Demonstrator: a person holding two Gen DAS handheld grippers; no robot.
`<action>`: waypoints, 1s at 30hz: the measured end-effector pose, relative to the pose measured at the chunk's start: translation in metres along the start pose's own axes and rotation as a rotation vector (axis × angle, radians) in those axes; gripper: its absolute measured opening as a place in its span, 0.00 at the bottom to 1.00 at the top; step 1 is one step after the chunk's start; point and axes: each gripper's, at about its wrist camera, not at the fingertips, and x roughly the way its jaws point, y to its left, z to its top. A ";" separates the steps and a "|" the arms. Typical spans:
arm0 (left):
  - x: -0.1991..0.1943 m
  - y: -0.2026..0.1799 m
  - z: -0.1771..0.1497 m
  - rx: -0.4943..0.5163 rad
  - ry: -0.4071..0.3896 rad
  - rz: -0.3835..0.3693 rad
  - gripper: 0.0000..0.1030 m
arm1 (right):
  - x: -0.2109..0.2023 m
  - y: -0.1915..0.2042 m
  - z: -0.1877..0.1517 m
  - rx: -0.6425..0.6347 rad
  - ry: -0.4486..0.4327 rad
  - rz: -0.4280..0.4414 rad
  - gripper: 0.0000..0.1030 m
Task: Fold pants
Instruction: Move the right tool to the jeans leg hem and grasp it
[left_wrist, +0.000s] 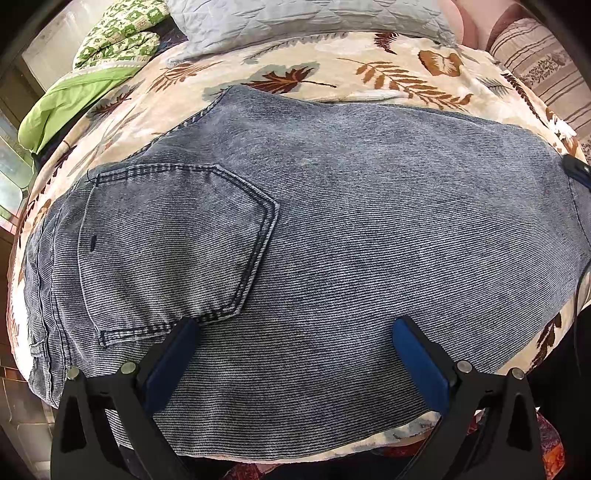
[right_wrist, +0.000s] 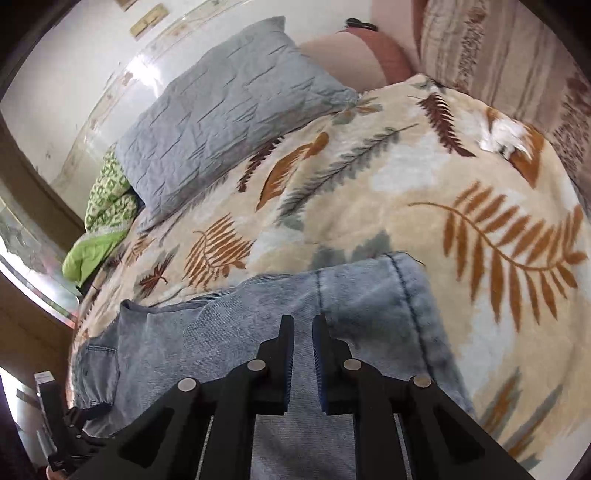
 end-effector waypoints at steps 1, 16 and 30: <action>-0.001 -0.001 0.000 0.000 0.002 0.000 1.00 | 0.006 0.002 0.002 -0.006 0.008 -0.020 0.13; -0.002 -0.001 -0.002 0.002 0.000 -0.003 1.00 | 0.002 -0.043 0.031 0.158 -0.064 0.046 0.11; -0.003 -0.002 -0.010 0.002 -0.019 -0.002 1.00 | 0.012 -0.072 0.010 0.271 0.081 0.032 0.11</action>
